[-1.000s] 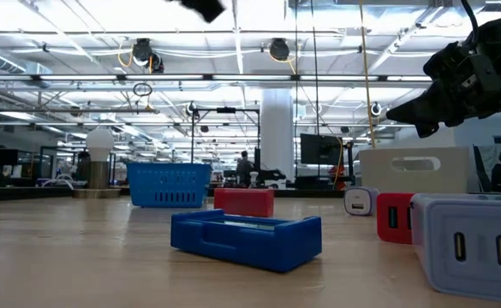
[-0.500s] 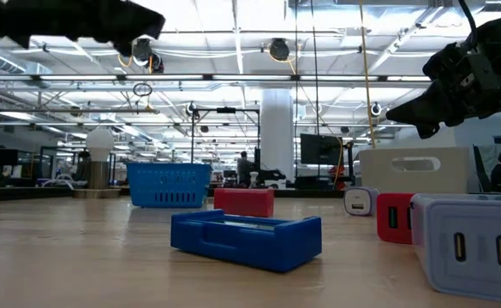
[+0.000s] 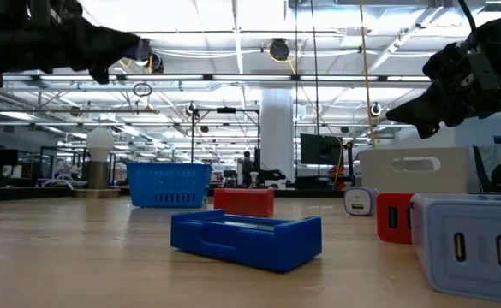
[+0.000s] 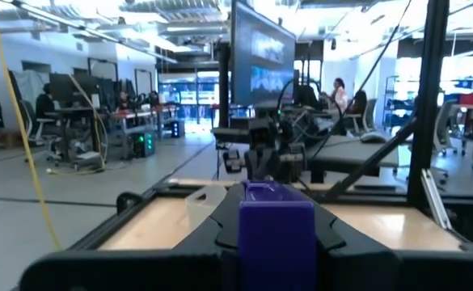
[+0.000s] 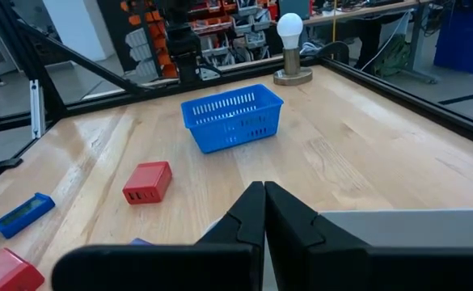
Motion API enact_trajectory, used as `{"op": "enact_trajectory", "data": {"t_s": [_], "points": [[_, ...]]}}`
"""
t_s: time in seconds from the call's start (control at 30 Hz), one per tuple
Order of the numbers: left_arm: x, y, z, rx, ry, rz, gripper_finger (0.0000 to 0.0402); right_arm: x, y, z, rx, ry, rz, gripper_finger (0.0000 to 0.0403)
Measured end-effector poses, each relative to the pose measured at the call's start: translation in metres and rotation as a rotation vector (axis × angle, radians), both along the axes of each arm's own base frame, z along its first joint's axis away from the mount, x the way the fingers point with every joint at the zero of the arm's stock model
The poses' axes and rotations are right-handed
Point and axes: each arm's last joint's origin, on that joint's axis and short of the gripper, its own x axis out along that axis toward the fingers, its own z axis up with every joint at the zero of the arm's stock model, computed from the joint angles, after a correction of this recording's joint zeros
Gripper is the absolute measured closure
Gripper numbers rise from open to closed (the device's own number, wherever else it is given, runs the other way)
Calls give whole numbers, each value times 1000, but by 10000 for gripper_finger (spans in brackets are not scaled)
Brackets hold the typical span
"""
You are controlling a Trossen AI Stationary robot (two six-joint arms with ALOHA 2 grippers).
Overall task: Pick & Place Office items
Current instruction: Put the purple digital clock into the blue bin
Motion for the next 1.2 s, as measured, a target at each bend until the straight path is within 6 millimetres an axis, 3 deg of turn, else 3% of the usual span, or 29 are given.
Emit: {"op": "enact_trajectory", "data": {"t_s": [0.27, 0.47, 0.67, 0.9, 1.2], "points": [[1, 4, -5, -85, 23, 109, 353, 0, 0, -1, -2, -3, -1, 403], [15, 8, 9, -150, 140, 168, 353, 1, 0, 0, -7, -15, -1, 403], [57, 9, 23, -179, 370, 153, 353, 1, 0, 0, -8, -15, -1, 403], [117, 13, -10, -159, 767, 172, 353, 0, 0, 0, -6, -12, -2, 403], [154, 17, -38, -177, 1047, 149, 353, 0, 0, -1, -14, -4, -1, 403]]}}
